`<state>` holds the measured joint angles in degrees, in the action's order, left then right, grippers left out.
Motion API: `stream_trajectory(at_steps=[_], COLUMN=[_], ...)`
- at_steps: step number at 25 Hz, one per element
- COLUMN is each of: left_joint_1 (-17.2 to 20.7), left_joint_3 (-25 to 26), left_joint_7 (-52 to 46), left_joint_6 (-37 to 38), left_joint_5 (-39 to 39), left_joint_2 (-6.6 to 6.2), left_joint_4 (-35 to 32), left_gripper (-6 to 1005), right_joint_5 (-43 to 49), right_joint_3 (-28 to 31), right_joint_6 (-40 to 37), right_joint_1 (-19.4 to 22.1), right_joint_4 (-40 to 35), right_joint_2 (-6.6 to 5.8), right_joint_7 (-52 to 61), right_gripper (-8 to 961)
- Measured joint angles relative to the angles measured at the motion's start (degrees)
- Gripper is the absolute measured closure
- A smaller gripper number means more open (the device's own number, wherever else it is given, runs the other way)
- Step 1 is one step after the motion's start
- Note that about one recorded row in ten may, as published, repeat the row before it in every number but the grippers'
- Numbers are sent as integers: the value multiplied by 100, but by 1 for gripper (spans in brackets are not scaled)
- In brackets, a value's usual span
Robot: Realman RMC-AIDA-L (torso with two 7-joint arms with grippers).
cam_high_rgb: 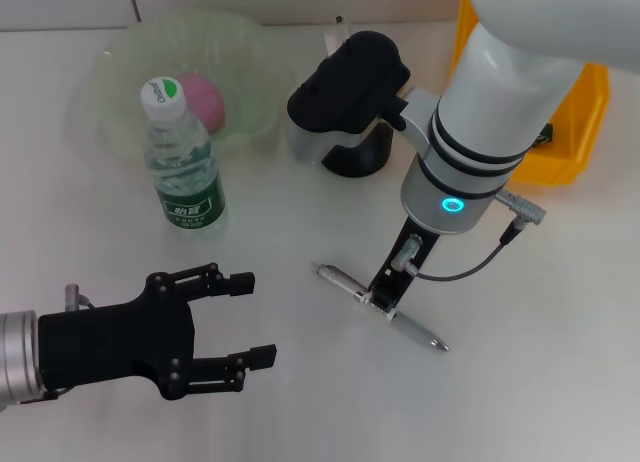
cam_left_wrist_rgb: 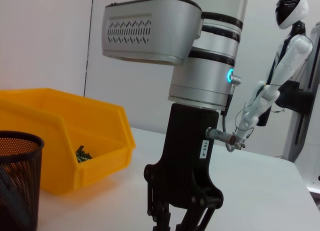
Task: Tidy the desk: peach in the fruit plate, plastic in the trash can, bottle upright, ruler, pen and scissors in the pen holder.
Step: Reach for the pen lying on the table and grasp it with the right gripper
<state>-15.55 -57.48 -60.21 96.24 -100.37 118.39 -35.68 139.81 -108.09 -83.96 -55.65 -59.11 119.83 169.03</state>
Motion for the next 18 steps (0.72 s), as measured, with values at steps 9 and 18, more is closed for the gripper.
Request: stream_trajectory(at_steps=[9,18], left_joint_1=[-1,-1], left_joint_3=[0,0], left_joint_7=[1,1], left_joint_6=[0,0], left_joint_5=[0,2], left_joint_2=[0,0], left_joint_4=[0,0], left_gripper=[188,188], right_joint_5=[-35,-109], right_joint_3=[-278,-500], right_joint_6=[51,144], right_joint_1=[-16,-24], right_joint_4=[-8,57], right_joint_2=[4,6], right_joint_7=[8,15], right_gripper=[687,689])
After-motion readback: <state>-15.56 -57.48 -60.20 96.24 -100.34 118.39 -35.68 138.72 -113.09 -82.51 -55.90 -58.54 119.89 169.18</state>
